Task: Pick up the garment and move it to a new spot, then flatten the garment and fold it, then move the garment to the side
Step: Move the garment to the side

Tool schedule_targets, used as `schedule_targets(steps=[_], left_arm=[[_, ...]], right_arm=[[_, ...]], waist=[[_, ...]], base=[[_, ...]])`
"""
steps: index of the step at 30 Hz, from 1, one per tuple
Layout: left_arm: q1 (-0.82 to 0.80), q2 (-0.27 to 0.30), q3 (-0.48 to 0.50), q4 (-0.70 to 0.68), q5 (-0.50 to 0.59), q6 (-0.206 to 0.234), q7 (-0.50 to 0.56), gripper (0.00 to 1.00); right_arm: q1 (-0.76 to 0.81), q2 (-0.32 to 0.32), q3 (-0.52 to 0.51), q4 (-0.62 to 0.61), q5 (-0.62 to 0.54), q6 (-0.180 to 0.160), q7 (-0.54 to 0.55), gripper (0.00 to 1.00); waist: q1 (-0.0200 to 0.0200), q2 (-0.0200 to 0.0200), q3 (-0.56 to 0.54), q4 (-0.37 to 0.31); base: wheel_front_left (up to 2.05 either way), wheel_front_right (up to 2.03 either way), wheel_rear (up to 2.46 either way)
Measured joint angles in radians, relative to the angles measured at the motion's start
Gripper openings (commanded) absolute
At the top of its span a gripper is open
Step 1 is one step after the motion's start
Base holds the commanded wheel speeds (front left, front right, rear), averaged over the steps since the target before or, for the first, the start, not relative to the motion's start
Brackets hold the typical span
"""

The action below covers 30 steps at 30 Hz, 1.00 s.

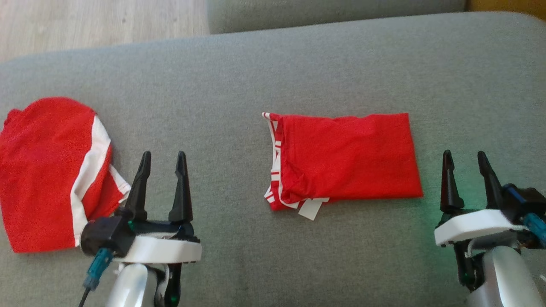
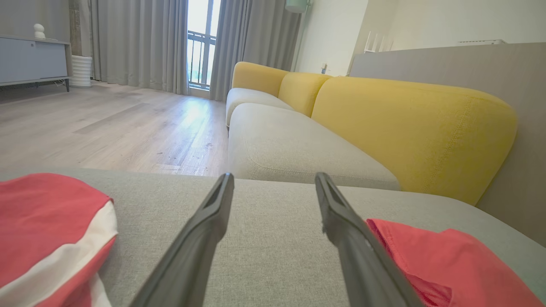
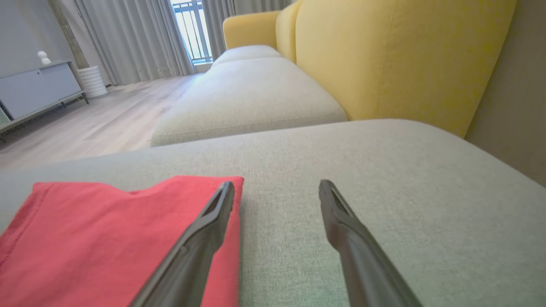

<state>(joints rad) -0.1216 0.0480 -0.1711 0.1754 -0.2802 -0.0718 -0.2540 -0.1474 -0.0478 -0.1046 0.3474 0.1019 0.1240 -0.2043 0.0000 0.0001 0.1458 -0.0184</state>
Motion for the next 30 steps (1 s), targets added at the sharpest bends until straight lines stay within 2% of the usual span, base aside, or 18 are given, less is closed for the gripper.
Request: schedule_targets(steps=[4,14,20,21,22,26,30], left_arm=[[-0.022,0.000,-0.019,0.004,0.001,0.000,0.000,1.00],[-0.064,0.000,-0.030,0.016,0.018,-0.014,0.000,1.00],[-0.085,-0.001,-0.044,0.016,0.018,-0.017,-0.001,1.00],[-0.085,-0.001,-0.046,0.016,0.018,-0.017,-0.001,1.00],[-0.085,-0.001,-0.048,0.017,0.018,-0.017,-0.001,1.00],[-0.085,-0.002,-0.048,0.023,0.018,-0.016,-0.001,1.00],[-0.085,-0.002,-0.047,0.027,0.018,-0.016,-0.001,1.00]], right_arm=[[-0.035,0.000,-0.010,0.076,-0.005,0.000,0.021,1.00],[-0.156,0.000,0.070,0.284,0.036,0.000,0.070,1.00],[-0.244,-0.017,0.120,0.363,0.066,0.000,0.086,1.00],[-0.255,-0.019,0.126,0.372,0.066,0.000,0.089,0.47],[-0.263,-0.019,0.129,0.379,0.067,0.000,0.090,0.00],[-0.276,-0.013,0.133,0.403,0.039,0.000,0.070,0.00],[-0.276,-0.008,0.112,0.410,-0.040,0.000,0.045,0.00]], waist=[[0.0001,0.0000,0.033,0.013],[0.0002,0.0000,0.103,0.050],[0.0001,0.0000,0.129,0.067],[0.0001,-0.0001,0.131,0.068],[0.0001,0.0000,0.131,0.068],[0.0001,0.0000,0.124,0.063],[0.0001,0.0000,0.108,0.051]], base=[[0.00,0.00,0.00],[0.00,0.00,0.00],[0.00,0.00,0.00],[0.00,0.00,0.00],[0.00,0.00,0.00],[0.00,0.00,0.00],[0.00,0.00,0.00]])
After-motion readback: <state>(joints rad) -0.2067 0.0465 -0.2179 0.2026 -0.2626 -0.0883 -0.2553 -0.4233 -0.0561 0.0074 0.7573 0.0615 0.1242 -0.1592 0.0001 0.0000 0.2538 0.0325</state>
